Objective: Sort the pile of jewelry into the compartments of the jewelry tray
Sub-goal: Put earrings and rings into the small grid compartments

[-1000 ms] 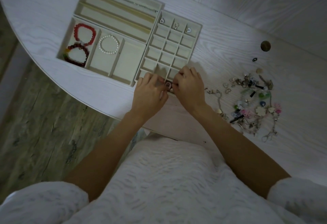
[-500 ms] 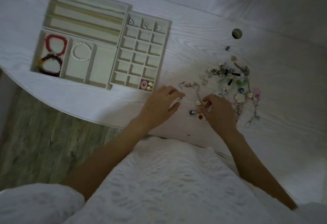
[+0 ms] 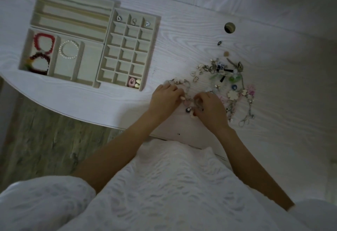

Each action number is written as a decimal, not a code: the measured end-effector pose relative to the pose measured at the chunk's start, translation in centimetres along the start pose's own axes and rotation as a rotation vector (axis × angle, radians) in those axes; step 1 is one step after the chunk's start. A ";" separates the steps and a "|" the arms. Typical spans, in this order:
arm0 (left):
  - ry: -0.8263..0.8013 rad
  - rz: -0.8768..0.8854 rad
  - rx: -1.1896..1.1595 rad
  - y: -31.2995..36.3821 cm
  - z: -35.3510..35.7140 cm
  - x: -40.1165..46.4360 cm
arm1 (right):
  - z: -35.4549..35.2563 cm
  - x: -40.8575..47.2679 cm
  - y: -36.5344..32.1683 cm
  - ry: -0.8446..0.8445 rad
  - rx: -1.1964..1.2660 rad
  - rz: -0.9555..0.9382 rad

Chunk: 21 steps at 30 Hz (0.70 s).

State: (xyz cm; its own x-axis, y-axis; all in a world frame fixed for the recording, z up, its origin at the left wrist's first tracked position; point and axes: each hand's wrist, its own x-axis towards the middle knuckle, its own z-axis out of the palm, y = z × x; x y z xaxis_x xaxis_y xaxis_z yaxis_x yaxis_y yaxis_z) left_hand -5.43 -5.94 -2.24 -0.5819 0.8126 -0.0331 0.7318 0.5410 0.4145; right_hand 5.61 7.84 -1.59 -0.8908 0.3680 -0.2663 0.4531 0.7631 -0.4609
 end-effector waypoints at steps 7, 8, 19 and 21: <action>0.102 -0.105 -0.147 0.1 -0.9 -1.6 | 0.3 1.3 -1.3 -0.060 0.107 -0.187; 0.110 -0.130 -0.169 0.2 -1.2 -1.8 | 0.4 1.5 -1.5 -0.087 0.140 -0.185; 0.064 -0.327 -0.554 -3.2 -4.4 -4.3 | -0.9 2.9 -5.4 -0.149 0.628 -0.040; 0.098 -0.370 -0.623 -4.0 -5.2 -4.8 | -0.7 3.3 -7.1 -0.124 0.720 -0.018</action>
State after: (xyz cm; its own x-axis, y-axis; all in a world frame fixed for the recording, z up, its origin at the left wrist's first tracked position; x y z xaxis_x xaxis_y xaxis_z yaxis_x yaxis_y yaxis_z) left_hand -7.42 -13.20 1.01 -0.8024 0.5617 -0.2015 0.1606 0.5285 0.8336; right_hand -0.59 4.02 1.41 -0.9073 0.2633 -0.3278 0.3863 0.2141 -0.8972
